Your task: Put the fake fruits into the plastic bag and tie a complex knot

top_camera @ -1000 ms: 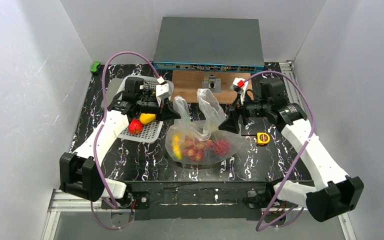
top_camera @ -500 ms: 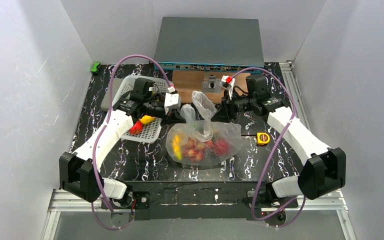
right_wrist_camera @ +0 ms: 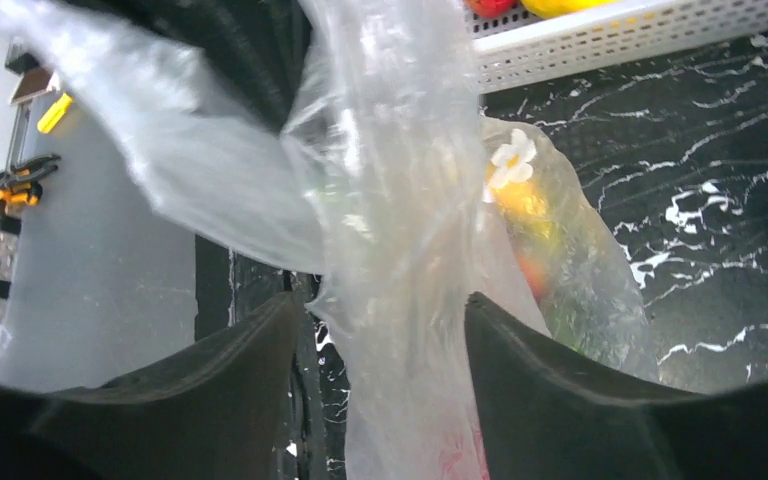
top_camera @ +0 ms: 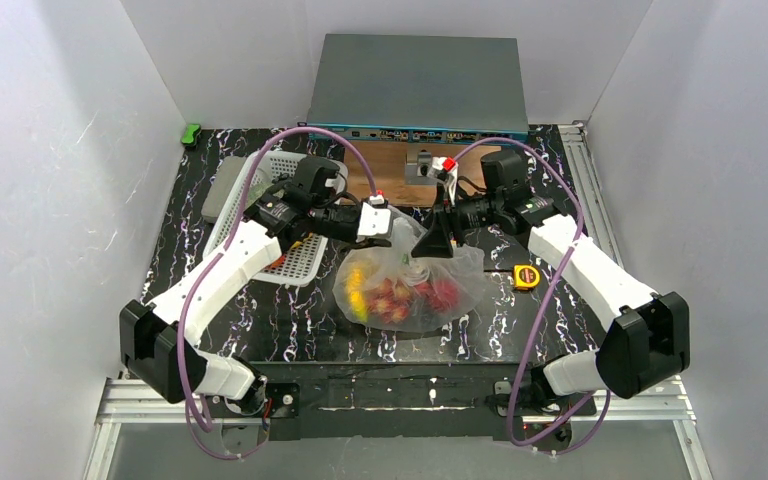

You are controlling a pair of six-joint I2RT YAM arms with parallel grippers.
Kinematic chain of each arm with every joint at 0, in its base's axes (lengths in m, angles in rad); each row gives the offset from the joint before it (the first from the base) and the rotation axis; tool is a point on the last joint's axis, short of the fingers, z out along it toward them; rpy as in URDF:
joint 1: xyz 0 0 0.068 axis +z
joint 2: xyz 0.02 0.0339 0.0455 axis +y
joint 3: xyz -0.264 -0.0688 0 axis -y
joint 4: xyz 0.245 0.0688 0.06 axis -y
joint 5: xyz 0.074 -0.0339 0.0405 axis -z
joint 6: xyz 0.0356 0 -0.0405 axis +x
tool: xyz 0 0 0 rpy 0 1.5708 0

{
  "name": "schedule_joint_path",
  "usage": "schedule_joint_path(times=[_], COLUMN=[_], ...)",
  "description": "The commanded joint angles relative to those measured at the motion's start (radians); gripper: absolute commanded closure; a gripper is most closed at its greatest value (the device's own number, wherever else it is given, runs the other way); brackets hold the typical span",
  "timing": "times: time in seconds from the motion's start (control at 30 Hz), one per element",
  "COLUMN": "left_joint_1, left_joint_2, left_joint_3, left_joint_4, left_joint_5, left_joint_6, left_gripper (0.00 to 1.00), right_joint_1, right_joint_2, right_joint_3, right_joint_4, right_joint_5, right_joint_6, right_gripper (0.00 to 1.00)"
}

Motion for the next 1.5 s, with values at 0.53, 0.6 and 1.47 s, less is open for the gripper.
schedule_joint_path(times=[0.53,0.6,1.47], left_joint_1=[-0.075,-0.088,-0.021], left_joint_2=[0.071,0.072,0.032], left_joint_3=[0.066,0.058,0.075], left_joint_4=[0.07,0.064,-0.013], left_joint_5=[-0.09,-0.098,-0.022], left_joint_6=[-0.045,-0.024,-0.121], left_gripper=[1.0,1.0,0.61], right_joint_1=[0.062,0.062,0.062], right_joint_2=[0.028,0.027,-0.007], right_joint_3=[0.026,0.024,-0.024], right_joint_4=[0.106,0.113,0.07], right_joint_5=[0.023,0.022,0.075], right_joint_6=[0.052,0.062,-0.043], right_gripper=[0.34,0.35,0.92])
